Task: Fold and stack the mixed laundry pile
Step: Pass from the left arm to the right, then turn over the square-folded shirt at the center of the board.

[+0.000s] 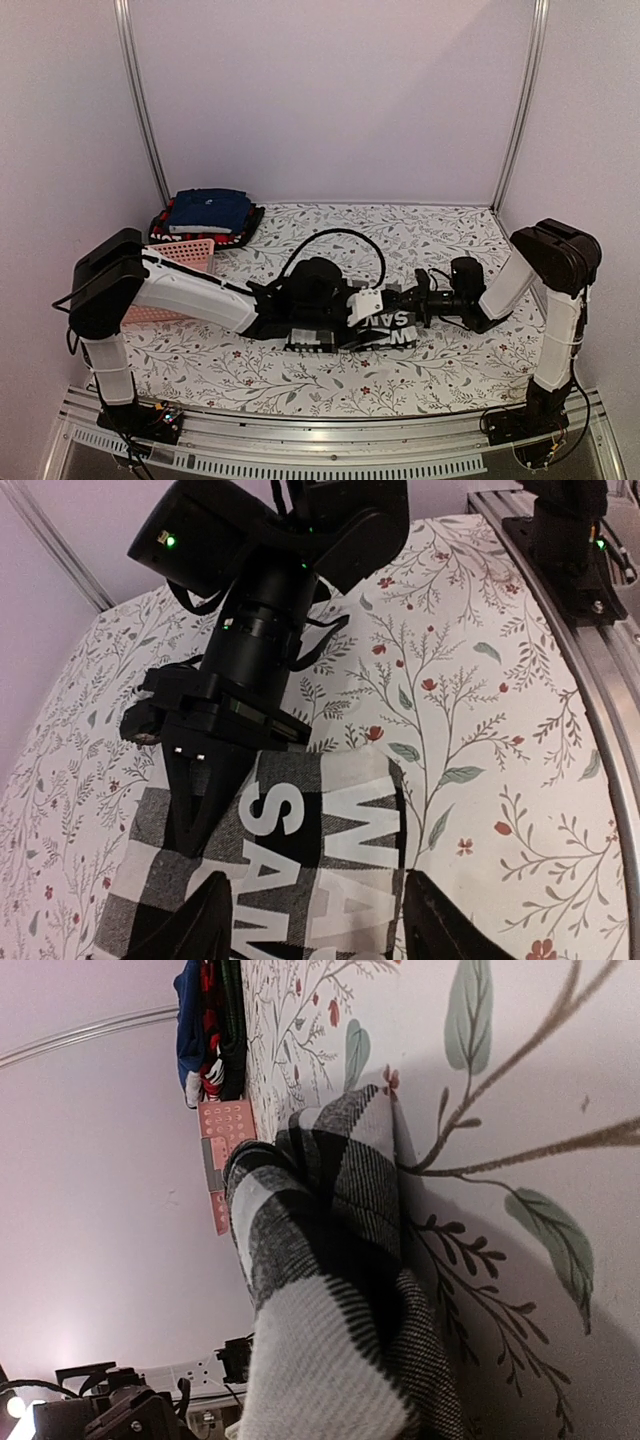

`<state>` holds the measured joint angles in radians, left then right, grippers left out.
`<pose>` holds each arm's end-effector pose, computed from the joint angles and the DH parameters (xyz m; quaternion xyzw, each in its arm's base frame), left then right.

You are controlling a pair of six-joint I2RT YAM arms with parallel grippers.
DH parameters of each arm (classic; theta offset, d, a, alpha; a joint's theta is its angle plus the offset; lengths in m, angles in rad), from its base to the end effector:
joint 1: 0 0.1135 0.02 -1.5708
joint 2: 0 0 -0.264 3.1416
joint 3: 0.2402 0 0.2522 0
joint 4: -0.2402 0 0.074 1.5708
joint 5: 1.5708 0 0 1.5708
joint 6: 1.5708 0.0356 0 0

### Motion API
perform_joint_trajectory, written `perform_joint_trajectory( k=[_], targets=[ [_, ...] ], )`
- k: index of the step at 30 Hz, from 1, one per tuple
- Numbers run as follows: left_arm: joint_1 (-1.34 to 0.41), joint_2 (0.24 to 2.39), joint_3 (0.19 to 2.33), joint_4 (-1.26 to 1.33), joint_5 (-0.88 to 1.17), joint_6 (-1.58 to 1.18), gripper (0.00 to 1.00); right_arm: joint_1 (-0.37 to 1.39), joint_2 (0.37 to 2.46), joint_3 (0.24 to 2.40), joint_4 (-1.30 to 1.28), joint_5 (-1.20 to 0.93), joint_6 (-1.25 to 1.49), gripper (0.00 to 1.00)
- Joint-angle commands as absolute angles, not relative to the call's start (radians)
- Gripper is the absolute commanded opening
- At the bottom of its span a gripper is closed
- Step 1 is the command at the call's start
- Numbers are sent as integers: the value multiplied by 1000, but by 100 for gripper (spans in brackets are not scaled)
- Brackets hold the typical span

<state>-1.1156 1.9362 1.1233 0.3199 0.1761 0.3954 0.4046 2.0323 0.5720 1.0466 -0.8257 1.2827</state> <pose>0.1801 -0.3821 0.1718 0.6191 0.5914 -0.2508 0.4518 0.2784 0.1477 0.0736 0.1274 0.7874 0.5975 0.0820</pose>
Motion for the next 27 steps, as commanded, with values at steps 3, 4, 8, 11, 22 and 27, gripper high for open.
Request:
perform_joint_trajectory(
  k=[3,4,8,11,22,27],
  targets=[
    [-1064,1780,945,494,113,224,71,352,1780,689,448,-743,875,0],
    [-1059,1765,920,505,97,210,75,336,1757,710,373,-735,817,0],
    [-1035,1716,849,547,56,153,81,261,1657,825,41,-658,592,0],
    [-1021,1674,808,566,34,130,83,206,1593,944,-223,-538,405,0],
    [-965,1620,756,580,6,102,100,86,1433,1245,-703,79,101,0],
    [-950,1590,761,532,3,90,100,86,1417,1311,-783,472,64,0]
  ],
)
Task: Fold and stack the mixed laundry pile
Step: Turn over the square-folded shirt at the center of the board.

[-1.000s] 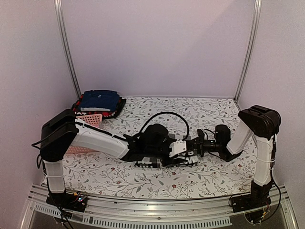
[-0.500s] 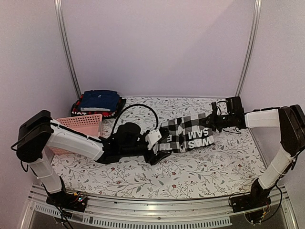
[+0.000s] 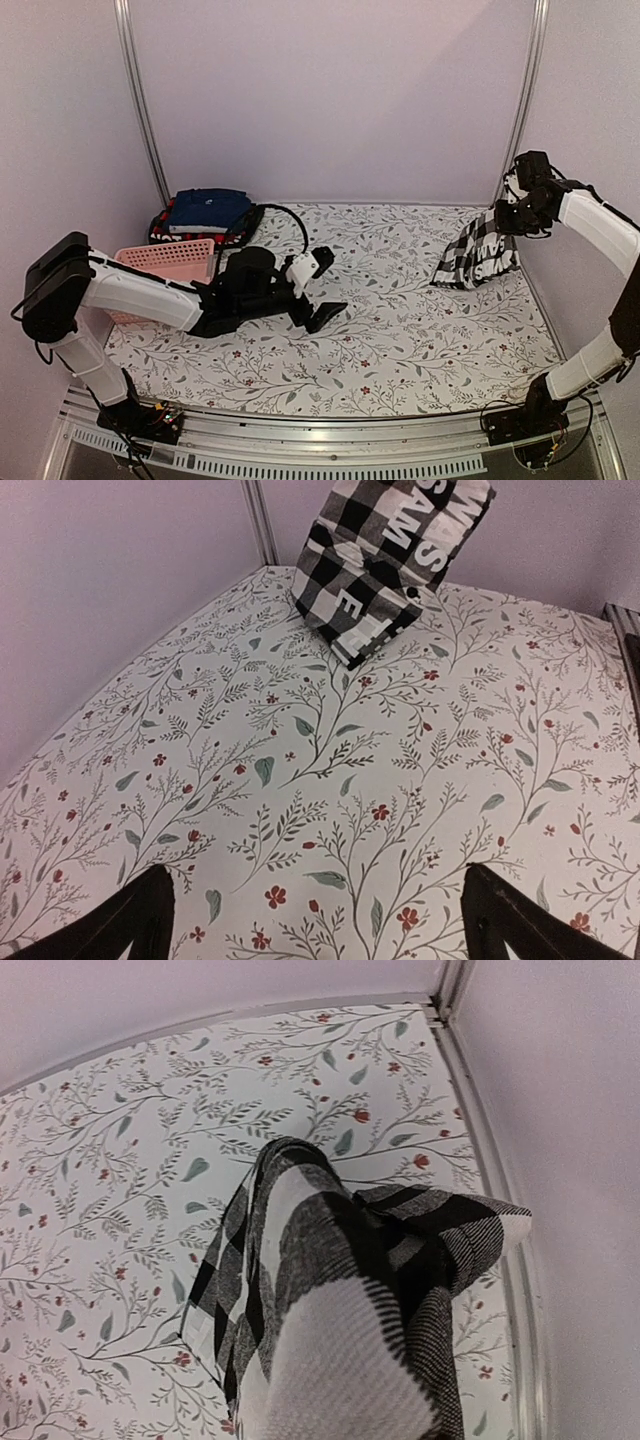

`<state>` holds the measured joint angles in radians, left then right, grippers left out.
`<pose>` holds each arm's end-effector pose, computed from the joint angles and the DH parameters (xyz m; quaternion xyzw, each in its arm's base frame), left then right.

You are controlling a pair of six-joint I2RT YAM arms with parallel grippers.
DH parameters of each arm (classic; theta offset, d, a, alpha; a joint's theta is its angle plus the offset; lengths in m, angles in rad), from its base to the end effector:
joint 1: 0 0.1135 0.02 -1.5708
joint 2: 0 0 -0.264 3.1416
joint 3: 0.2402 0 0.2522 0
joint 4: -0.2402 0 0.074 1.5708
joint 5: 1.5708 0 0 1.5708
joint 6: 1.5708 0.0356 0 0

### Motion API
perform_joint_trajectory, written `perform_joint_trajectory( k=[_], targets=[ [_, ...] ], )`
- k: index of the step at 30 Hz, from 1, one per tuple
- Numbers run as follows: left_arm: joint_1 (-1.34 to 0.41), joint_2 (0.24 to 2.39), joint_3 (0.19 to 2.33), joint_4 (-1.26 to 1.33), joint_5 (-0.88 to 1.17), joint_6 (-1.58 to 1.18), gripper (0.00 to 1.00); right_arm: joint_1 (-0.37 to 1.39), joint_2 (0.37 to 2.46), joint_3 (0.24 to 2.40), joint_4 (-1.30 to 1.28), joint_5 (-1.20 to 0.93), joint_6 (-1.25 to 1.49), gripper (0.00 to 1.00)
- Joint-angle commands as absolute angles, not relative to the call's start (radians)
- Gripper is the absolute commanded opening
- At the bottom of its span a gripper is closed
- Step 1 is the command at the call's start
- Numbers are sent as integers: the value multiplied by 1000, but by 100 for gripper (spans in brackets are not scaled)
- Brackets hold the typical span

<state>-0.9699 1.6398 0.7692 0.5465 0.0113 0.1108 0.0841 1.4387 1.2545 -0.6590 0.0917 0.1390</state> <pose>0.1952 -0.2855 0.1933 0.4205 0.6945 -0.2473 0.5288 0.3090 0.0228 0.3076 0.0419 0.9328 -0.0030 0.3580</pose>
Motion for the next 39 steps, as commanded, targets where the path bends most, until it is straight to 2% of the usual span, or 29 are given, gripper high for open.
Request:
perform_joint_trajectory(
  k=[1,9,12,17,21,26,35,36,39],
  targets=[
    [-944,1583,761,520,2,83,100,85,1425,1320,-794,526,56,0],
    [-902,1513,732,481,-33,34,100,154,1596,1591,-907,736,-18,0],
    [-885,1491,729,463,-47,23,100,280,1695,1630,-936,803,-75,0],
    [-851,1451,738,403,-71,5,100,484,1936,1651,-1001,774,-54,0],
    [-810,1388,729,363,-53,-36,100,627,2128,1711,-1018,686,-10,0],
    [-740,1306,691,367,9,-103,100,774,2259,1795,-1027,576,46,0],
    [-663,1260,659,371,93,-185,100,856,2351,1957,-985,175,162,0],
    [-648,1258,650,384,117,-218,100,857,2349,1963,-953,105,172,4],
    [-605,1248,632,407,139,-305,100,856,2302,1944,-824,-131,203,37]
  ],
)
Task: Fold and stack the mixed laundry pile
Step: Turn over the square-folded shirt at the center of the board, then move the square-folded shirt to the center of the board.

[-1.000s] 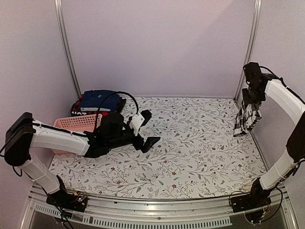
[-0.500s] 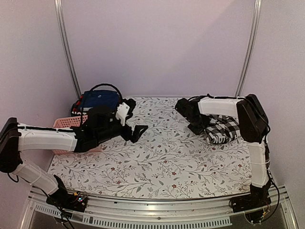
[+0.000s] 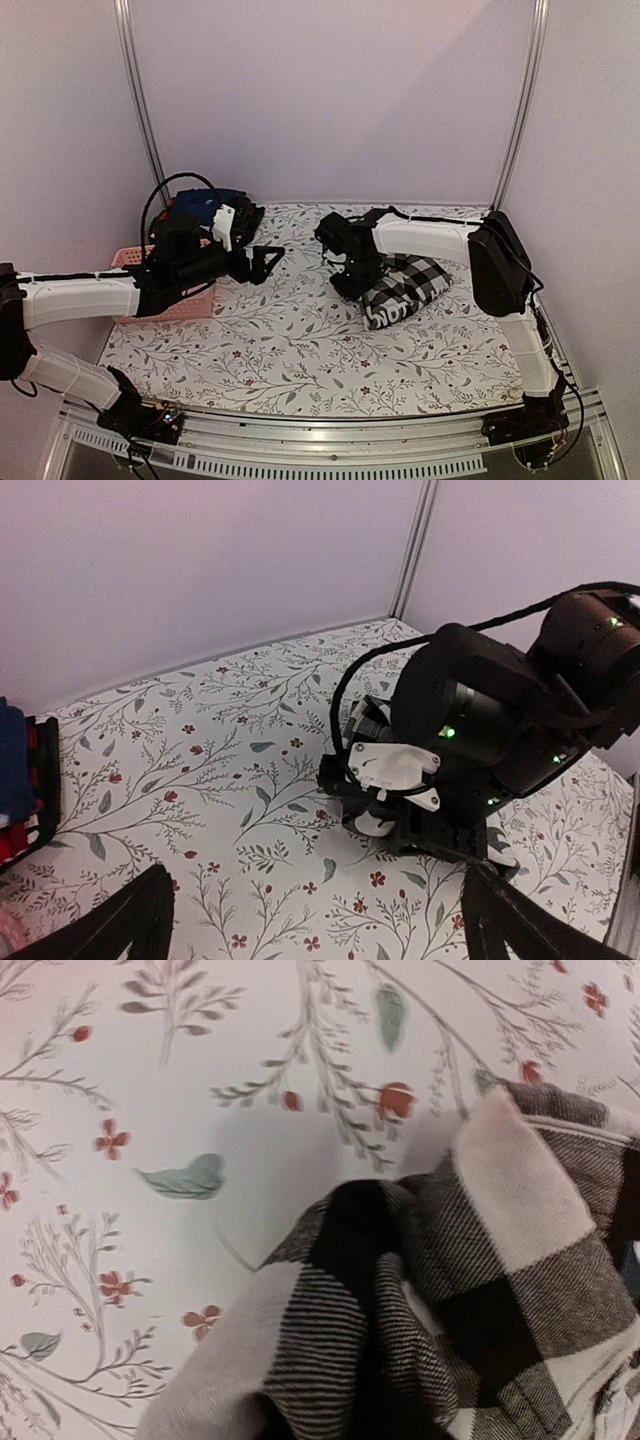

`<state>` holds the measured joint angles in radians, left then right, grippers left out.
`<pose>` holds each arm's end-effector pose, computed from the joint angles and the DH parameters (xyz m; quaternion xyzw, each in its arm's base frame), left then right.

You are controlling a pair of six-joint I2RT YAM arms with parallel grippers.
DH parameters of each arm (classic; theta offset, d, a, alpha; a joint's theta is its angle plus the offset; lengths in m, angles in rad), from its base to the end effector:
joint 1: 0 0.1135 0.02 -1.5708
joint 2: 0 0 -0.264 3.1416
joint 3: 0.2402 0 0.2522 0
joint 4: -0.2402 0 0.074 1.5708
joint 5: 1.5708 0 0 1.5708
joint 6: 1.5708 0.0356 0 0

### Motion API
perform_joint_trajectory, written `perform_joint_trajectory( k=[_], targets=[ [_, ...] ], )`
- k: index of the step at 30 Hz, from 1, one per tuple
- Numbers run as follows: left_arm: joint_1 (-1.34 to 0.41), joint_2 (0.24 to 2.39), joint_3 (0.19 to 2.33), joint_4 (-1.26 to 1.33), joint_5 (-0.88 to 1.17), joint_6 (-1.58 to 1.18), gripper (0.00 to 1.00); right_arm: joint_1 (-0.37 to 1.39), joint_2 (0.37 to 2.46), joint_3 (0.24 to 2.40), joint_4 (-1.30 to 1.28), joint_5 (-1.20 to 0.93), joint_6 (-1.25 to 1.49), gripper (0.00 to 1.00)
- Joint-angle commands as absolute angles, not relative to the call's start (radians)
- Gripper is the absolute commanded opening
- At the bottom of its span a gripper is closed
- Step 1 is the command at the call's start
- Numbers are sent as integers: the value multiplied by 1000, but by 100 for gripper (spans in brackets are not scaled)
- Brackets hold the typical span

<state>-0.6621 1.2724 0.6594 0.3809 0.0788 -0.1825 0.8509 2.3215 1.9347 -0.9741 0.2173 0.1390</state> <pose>0.2221 -0.1767 0.2488 0.2099 0.7554 -0.2823 0.5529 0.3171 0.3500 0.1633 -0.3339 0.9306 -0.0454 0.1429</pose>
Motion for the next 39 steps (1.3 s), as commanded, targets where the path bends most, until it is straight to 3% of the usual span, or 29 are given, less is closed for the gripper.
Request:
perform_joint_trajectory(
  k=[1,4,7,10,14,19,24,29,33,39],
  targets=[
    [-593,1249,633,402,138,-329,100,856,2277,1941,-783,-189,204,50],
    [-580,1258,637,399,149,-363,100,846,2181,1892,-675,-339,162,68],
    [-584,1308,652,409,203,-401,100,777,1993,1722,-524,-493,140,75],
    [-618,1401,678,454,271,-424,100,611,1806,1515,-365,-577,172,75],
    [-712,1579,817,396,275,-393,100,439,1729,1365,-312,-571,177,70],
    [-789,1818,1022,329,403,-359,85,367,1807,1302,-312,-462,101,64],
    [-833,2009,1196,252,419,-341,75,356,1949,1280,-309,-463,65,58],
    [-812,2119,1254,193,442,-379,68,357,1967,1167,-286,-485,79,56],
    [-754,2106,1188,159,436,-402,64,381,1896,1016,-239,-549,123,56],
    [-668,1960,1022,175,424,-379,62,577,1743,841,-108,-681,272,58]
  ],
)
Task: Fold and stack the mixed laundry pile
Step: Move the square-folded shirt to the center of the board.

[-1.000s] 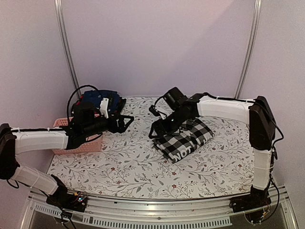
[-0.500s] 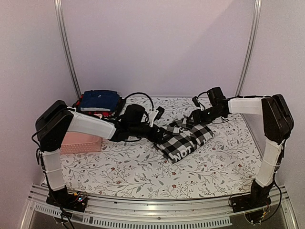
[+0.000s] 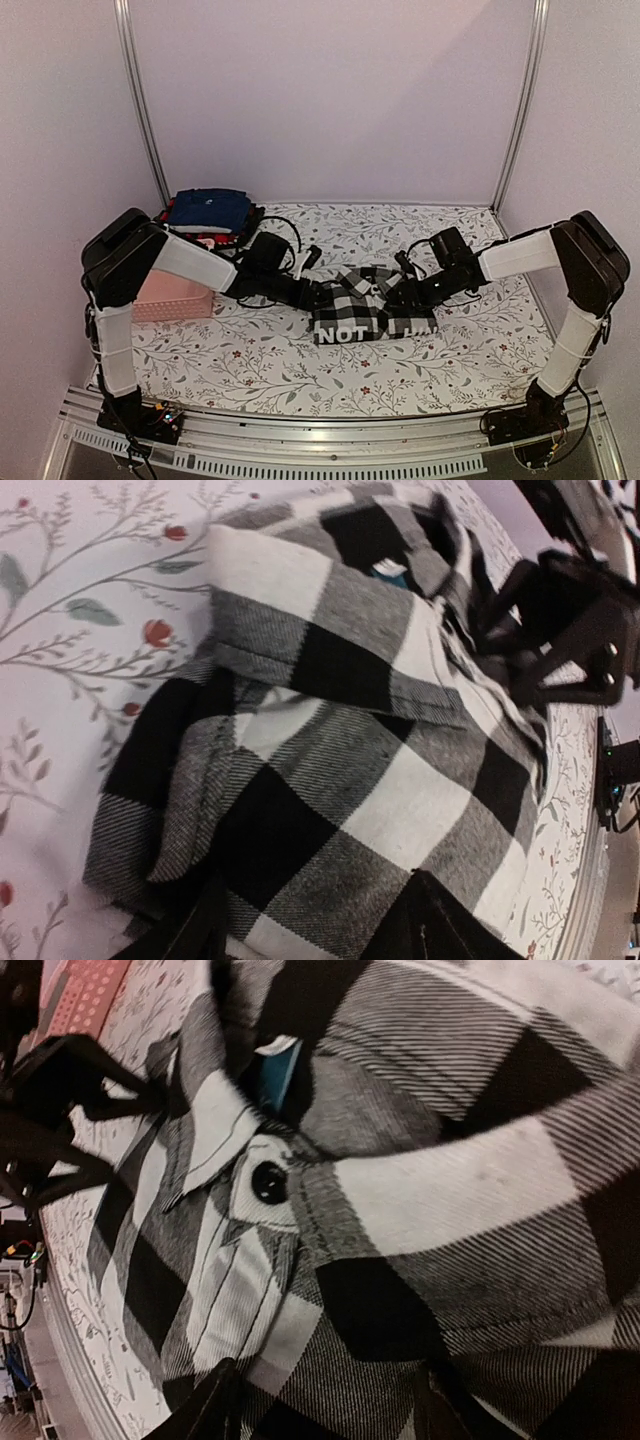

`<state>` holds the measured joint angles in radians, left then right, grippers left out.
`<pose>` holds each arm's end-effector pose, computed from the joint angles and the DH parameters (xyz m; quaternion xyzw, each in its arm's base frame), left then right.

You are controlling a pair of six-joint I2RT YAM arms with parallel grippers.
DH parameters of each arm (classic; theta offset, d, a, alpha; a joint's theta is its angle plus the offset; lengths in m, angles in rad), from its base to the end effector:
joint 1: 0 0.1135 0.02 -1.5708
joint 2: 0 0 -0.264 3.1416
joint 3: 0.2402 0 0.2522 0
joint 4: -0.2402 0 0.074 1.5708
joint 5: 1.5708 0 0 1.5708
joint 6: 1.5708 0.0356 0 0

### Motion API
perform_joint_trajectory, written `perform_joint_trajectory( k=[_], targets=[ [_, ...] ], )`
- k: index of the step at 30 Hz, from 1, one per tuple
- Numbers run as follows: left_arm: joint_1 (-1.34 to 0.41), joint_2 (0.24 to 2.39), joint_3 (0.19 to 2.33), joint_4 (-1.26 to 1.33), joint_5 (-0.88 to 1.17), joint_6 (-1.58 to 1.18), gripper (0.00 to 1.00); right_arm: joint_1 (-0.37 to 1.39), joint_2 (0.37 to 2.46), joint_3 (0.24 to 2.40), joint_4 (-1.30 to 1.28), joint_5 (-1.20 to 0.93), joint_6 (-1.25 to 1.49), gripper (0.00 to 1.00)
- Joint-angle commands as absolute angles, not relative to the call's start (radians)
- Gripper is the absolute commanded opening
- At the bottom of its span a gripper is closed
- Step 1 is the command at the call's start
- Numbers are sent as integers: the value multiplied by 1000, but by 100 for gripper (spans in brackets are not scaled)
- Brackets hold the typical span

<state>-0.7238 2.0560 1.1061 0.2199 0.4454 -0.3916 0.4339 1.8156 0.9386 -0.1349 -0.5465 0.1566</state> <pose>0.2997 -0.2853 0.1119 0.2361 0.8632 -0.3817 0.2310 0.3026 0.1606 0.1311 -0.2016 0.9064 0.3254 0.1786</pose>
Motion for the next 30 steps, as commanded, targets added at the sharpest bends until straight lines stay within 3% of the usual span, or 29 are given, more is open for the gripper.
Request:
perform_joint_trajectory(
  k=[1,5,10,15,30],
  targets=[
    [-660,1930,1002,176,421,-373,61,588,1710,822,-94,-689,306,58],
    [-635,1823,942,183,404,-366,62,549,1549,779,-125,-625,339,59],
    [-624,1808,971,163,396,-356,60,377,1391,754,-192,-531,288,58],
    [-624,1892,1049,157,422,-337,52,321,1402,751,-263,-484,256,56],
    [-628,2100,1244,142,478,-277,44,323,1509,602,-105,-681,316,50]
  ],
)
